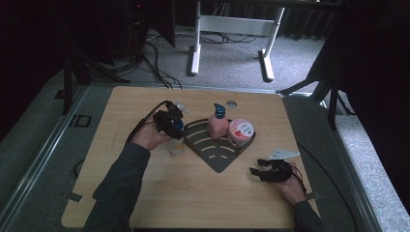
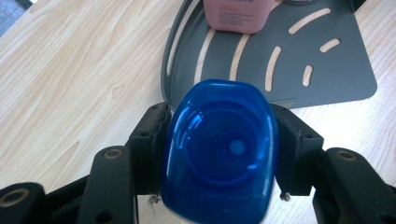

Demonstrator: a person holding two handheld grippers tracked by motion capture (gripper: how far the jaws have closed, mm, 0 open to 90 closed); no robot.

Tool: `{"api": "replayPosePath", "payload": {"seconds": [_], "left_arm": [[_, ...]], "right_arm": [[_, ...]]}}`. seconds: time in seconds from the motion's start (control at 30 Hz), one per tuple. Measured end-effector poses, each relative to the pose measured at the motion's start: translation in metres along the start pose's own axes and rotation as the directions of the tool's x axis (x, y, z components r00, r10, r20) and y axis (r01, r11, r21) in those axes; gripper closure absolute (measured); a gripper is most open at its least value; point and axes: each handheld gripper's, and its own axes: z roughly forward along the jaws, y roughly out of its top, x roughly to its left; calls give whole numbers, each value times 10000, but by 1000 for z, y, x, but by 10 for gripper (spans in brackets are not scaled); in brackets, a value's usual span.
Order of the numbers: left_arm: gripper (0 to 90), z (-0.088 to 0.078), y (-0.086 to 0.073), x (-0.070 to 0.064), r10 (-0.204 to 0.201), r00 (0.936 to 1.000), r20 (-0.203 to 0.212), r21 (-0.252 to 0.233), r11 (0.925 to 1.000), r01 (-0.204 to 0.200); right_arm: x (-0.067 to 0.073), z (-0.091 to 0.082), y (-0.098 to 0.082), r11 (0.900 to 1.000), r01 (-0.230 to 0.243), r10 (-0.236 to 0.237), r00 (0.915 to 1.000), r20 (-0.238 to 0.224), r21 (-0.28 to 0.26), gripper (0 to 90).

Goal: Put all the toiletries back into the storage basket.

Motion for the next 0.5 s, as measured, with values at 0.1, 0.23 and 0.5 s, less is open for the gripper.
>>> {"api": "replayPosePath", "payload": {"seconds": [0.1,0.23,0.5], "left_arm": [[447,2,-1,2,-30,10000,50,103,9999,29],[448,4,0,2,4,9999,106,190,9998,-6],[459,7,0,3,45,9998,190,428,9991,-53]], "right_arm": [[0,0,0,10000,-7,7,10000,-5,-2,426],[0,0,0,10000,-4,4,10000,-10,-3,426],[0,0,0,10000,-1,1,10000,-12,3,424]]}}
